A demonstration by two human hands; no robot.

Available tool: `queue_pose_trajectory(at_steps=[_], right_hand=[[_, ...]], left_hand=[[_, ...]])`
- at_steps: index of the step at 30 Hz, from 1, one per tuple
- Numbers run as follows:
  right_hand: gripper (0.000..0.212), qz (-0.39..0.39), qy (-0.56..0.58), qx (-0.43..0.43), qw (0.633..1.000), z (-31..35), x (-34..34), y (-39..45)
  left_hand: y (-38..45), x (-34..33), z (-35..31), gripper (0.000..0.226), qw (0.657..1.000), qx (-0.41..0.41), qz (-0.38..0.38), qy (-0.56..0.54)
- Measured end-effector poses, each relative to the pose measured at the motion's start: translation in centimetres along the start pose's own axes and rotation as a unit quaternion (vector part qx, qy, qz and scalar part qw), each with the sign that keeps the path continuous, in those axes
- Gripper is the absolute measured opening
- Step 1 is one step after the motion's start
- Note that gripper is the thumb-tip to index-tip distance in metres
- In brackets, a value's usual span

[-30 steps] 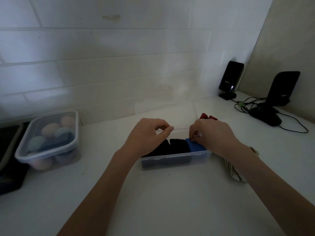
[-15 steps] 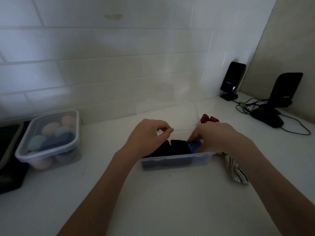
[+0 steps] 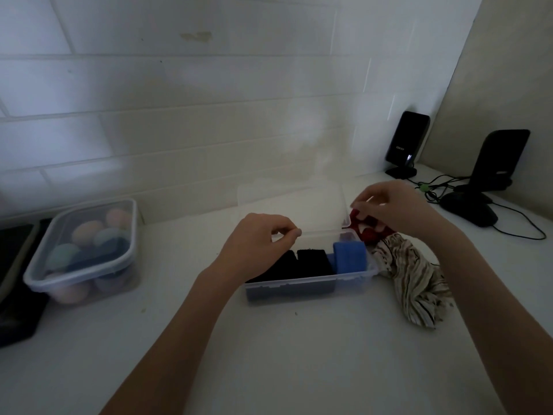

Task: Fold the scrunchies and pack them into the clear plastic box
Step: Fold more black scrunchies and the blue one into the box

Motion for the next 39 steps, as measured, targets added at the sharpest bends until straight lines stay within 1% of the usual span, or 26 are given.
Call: queue_pose_trajectory(at_steps=[3, 4, 5, 7, 8, 9, 11, 13, 14, 16, 18, 20, 21, 22, 23, 24, 25, 26, 27, 29, 31, 33, 34, 37, 38, 39], right_hand=[[0.011, -0.021, -0.07, -0.034, 0.997, -2.9, 0.1, 1.1], [0.014, -0.017, -0.08, -0.049, 0.995, -3.9, -0.4, 1.2], [0.021, -0.003, -0.084, -0.065, 0.994, -4.8, -1.3, 1.2], [0.032, 0.056, -0.096, -0.081, 0.99, -6.0, -3.6, 1.0], [0.034, 0.081, -0.098, -0.08, 0.989, -6.1, -4.4, 0.8], [0.033, 0.087, -0.095, -0.076, 0.989, -6.1, -4.7, 0.7], [0.027, 0.055, -0.084, -0.069, 0.993, -5.5, -3.5, 0.9], [0.015, 0.014, -0.074, -0.049, 0.996, -4.2, -1.6, 1.3], [0.009, 0.011, -0.066, -0.035, 0.997, -3.4, -1.1, 1.4], [0.005, 0.052, -0.03, -0.014, 0.998, -1.4, -1.2, 1.3], [0.008, 0.102, -0.003, -0.003, 0.995, 0.3, -1.9, 0.7], [0.013, 0.106, -0.033, 0.022, 0.994, 2.1, -1.4, 0.5], [0.014, 0.128, -0.052, 0.034, 0.99, 3.0, -1.3, 0.3], [0.017, 0.183, -0.056, 0.041, 0.981, 3.8, -1.8, -0.3], [0.021, 0.264, -0.05, 0.037, 0.963, 4.4, -2.9, -1.3], [0.027, 0.344, -0.05, 0.028, 0.937, 4.7, -4.0, -2.5], [0.032, 0.401, -0.065, 0.023, 0.913, 4.9, -4.9, -3.6], [0.034, 0.43, -0.09, 0.028, 0.898, 4.9, -5.5, -4.2], [0.032, 0.434, -0.111, 0.036, 0.894, 4.9, -5.9, -4.3], [0.023, 0.416, -0.123, 0.052, 0.9, 5.0, -6.4, -3.9], [0.012, 0.407, -0.107, 0.066, 0.905, 5.3, -6.4, -3.7], [0.004, 0.374, -0.084, 0.081, 0.92, 5.8, -5.7, -3.1], [0.004, 0.343, -0.079, 0.095, 0.931, 6.2, -5.1, -2.6], [0.007, 0.238, -0.054, 0.137, 0.96, 7.6, -2.8, -1.3], [0.007, 0.206, -0.024, 0.144, 0.968, 8.1, -2.0, -1.0], [0.008, 0.175, 0.011, 0.151, 0.973, 8.6, -1.3, -0.8]], left_hand=[[0.0, 0.1, 0.0, 0.018, 1.0, 0.003, -0.002, -0.003], [0.0, 0.1, 0.1, 0.018, 1.0, 0.004, -0.001, -0.005], [0.0, 0.0, 0.1, 0.018, 1.0, 0.005, -0.001, -0.006], [0.0, 0.1, 0.1, 0.018, 1.0, 0.006, -0.003, -0.008], [0.0, 0.1, 0.2, 0.017, 1.0, 0.006, -0.005, -0.01], [0.0, 0.1, 0.2, 0.017, 1.0, 0.005, -0.006, -0.013], [0.0, 0.1, 0.2, 0.017, 1.0, 0.003, -0.007, -0.011], [0.0, 0.0, 0.1, 0.018, 1.0, 0.0, -0.007, -0.003], [0.0, 0.0, 0.1, 0.018, 1.0, 0.0, -0.006, 0.001], [0.0, 0.0, 0.2, 0.018, 1.0, 0.001, -0.007, 0.003], [0.0, 0.0, 0.2, 0.017, 1.0, 0.0, -0.007, 0.001], [0.0, 0.0, 0.1, 0.018, 1.0, -0.002, -0.005, 0.002], [0.0, 0.0, 0.1, 0.018, 1.0, -0.001, -0.003, 0.0], [0.0, -0.1, 0.1, 0.017, 1.0, 0.001, -0.002, -0.001], [0.0, -0.1, 0.2, 0.017, 1.0, 0.002, -0.003, -0.001], [0.0, 0.0, 0.2, 0.017, 1.0, 0.003, -0.003, 0.0], [0.0, 0.0, 0.2, 0.016, 1.0, 0.004, -0.003, 0.001], [0.0, 0.0, 0.2, 0.016, 1.0, 0.003, -0.003, 0.002], [0.0, 0.0, 0.1, 0.016, 1.0, 0.001, -0.003, 0.005], [-0.2, 0.1, -0.5, 0.016, 0.999, -0.017, -0.006, 0.029], [-0.5, 0.1, -1.3, 0.017, 0.997, -0.035, -0.008, 0.061], [-0.5, -0.2, -2.2, 0.021, 0.998, -0.044, 0.005, 0.044], [-0.4, -0.6, -2.5, 0.027, 0.999, -0.041, 0.03, 0.016], [0.1, -3.1, -3.4, 0.048, 0.987, -0.009, 0.152, -0.043], [0.4, -3.8, -3.7, 0.049, 0.983, 0.002, 0.177, -0.044], [0.9, -4.4, -3.8, 0.048, 0.982, 0.011, 0.184, -0.042]])
Point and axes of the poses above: each hand's wrist, its own y-axis towards the middle knuckle, its own x-axis out of the back of the hand, z = x × y, the point moved 9 cm from there along y, towards the middle knuckle, and after that the axes turned 9 degrees about x, right-handed, at the moved point
